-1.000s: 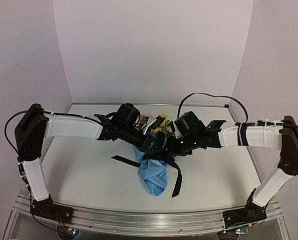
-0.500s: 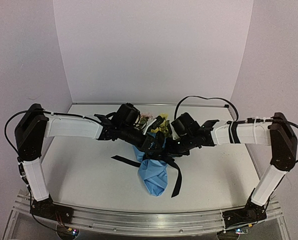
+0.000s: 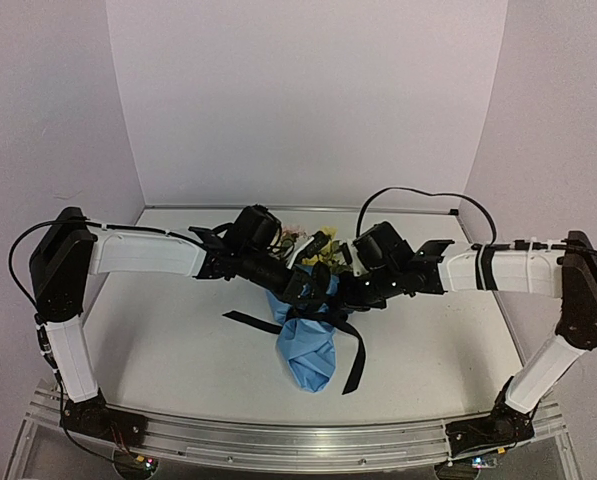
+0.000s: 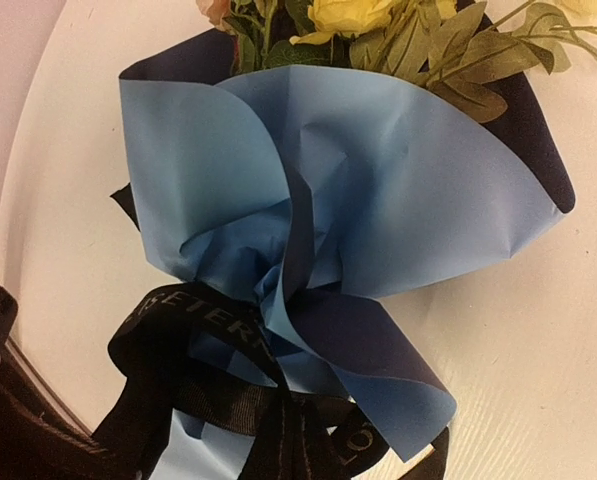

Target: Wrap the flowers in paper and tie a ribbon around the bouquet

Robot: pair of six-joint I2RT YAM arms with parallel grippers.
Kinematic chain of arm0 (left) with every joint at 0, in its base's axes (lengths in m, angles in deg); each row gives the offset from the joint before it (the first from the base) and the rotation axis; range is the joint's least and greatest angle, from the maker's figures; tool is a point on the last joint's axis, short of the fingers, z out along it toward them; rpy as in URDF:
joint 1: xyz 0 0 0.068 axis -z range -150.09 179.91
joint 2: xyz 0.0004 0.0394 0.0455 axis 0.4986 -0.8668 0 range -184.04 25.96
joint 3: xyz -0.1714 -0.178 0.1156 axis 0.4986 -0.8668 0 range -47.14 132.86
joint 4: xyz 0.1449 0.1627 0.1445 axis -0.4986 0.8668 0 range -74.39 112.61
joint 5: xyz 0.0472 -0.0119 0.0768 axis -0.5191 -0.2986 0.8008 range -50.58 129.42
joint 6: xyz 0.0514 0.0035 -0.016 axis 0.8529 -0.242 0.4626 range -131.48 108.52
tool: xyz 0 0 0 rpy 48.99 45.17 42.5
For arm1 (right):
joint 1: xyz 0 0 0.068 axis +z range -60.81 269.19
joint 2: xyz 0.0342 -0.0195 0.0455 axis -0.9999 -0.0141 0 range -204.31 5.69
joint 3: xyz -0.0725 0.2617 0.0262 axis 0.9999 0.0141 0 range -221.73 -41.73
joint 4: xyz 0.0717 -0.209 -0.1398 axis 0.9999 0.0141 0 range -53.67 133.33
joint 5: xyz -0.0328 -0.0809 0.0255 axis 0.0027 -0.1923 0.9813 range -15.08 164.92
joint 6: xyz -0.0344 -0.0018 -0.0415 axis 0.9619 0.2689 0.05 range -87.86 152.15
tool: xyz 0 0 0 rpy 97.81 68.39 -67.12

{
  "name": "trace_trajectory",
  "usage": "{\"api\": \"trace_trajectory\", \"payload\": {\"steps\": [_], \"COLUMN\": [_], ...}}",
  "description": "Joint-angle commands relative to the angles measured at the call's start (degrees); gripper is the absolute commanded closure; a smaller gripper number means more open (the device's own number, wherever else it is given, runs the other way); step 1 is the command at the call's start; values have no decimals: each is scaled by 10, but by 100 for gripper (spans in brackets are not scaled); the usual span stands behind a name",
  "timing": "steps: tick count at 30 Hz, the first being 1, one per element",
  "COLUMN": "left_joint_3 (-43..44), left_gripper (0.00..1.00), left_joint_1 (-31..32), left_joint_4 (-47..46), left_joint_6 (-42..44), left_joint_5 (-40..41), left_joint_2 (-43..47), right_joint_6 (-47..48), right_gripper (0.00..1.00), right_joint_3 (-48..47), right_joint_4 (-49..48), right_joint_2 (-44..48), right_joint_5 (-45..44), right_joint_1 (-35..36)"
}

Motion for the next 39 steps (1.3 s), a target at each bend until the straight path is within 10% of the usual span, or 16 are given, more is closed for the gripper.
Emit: {"api": "trace_trajectory", "payload": {"steps": [1,15,39], "left_joint_3": [35,54,57], "left_gripper": [100,100,100], "left_joint_1": [0,1,1], "left_joint_4": [5,22,21], "left_joint_6": [12,27,37], "left_joint_5": [-19,-16,-6], "left_joint_2": [-2,-29,-26], "right_joint_6": [12,38,-120], "right_gripper": [100,97,38], "right_joint_3": [19,55,64], "right_joint_4": [-21,-45,-119], "right_joint_2": [19,8,-12], "right_joint_5": [25,80,151], "right_joint_1": [-1,0,-21]}}
